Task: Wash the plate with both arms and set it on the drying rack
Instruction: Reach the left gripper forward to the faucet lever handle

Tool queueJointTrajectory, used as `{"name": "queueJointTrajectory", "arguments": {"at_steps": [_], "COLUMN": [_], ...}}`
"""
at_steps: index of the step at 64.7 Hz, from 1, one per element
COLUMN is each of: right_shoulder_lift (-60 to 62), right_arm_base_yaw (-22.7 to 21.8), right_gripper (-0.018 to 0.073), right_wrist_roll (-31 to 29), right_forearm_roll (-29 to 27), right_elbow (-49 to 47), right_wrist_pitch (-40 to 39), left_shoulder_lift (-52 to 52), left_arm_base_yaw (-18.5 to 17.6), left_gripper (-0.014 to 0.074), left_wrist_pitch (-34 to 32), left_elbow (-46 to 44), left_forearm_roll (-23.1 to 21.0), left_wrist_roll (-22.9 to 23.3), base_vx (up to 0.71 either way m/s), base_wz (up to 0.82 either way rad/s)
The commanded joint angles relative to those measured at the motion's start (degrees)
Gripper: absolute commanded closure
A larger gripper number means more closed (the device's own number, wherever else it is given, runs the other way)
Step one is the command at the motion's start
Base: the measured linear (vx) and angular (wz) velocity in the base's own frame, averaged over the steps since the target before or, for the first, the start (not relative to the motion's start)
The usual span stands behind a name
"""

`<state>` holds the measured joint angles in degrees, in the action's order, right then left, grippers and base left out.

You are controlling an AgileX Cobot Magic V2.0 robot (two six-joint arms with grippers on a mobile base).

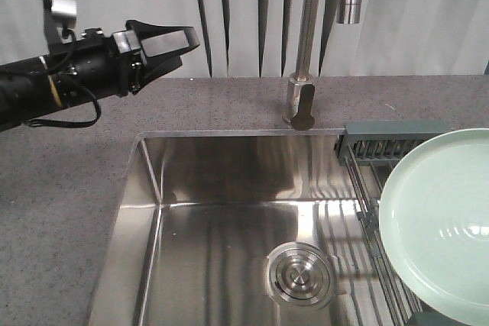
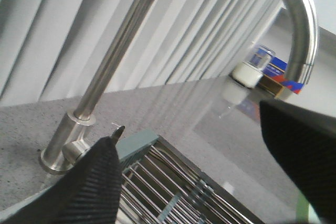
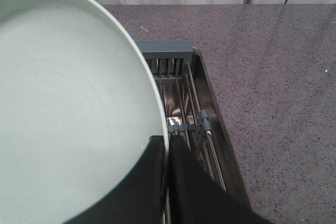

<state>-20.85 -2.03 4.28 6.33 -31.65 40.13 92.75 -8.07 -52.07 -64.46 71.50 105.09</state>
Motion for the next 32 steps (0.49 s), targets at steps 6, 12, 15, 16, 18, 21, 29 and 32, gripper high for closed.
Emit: {"name": "queueJointTrajectory", "arguments": {"at_steps": [6,12,15,16,18,21,29,32], "right_shoulder_lift": [-0.45,-0.45,-0.45,-0.45,-0.45,-0.45,-0.45,-0.45], "right_arm_base_yaw": [-0.4,-0.4,-0.4,-0.4,-0.4,-0.4,-0.4,-0.4], "right_gripper": [0.0561,0.0561,0.0561,0.0561,0.0561,0.0561,0.0561,0.0561], "right_wrist_roll": [0.15,0.15,0.15,0.15,0.15,0.15,0.15,0.15], "right_forearm_roll": [0.77,0.77,0.72,0.72,0.72,0.72,0.71,0.71], "right_elbow": [-2.0,-2.0,-2.0,-2.0,-2.0,-2.0,-2.0,-2.0], "right_wrist_pitch": [-4.39,-4.39,-4.38,-4.38,-4.38,-4.38,-4.72,-4.79], "left_shoulder_lift": [8.69,13.37,16.04,16.68,18.21,20.34,25.19,26.55], "left_arm_base_yaw": [-1.24,-3.16,-4.38,-4.71,-5.65,-6.84,-9.46,-10.13], "left_gripper": [0.0021,0.0021,0.0021,0.0021,0.0021,0.0021,0.0021,0.0021], "left_wrist_pitch": [-6.75,-6.89,-6.98,-6.98,-6.98,-6.85,-5.45,-4.61], "left_elbow": [-12.56,-17.66,-20.32,-21.06,-22.91,-25.81,-31.32,-33.26], "left_forearm_roll": [0.16,0.15,0.15,0.15,0.15,0.15,0.2,0.15], "left_wrist_roll": [6.01,6.1,7.11,7.45,7.84,7.85,7.85,7.85], "base_vx": [0.0,0.0,0.0,0.0,0.0,0.0,0.0,0.0], "base_wz": [0.0,0.0,0.0,0.0,0.0,0.0,0.0,0.0]}}
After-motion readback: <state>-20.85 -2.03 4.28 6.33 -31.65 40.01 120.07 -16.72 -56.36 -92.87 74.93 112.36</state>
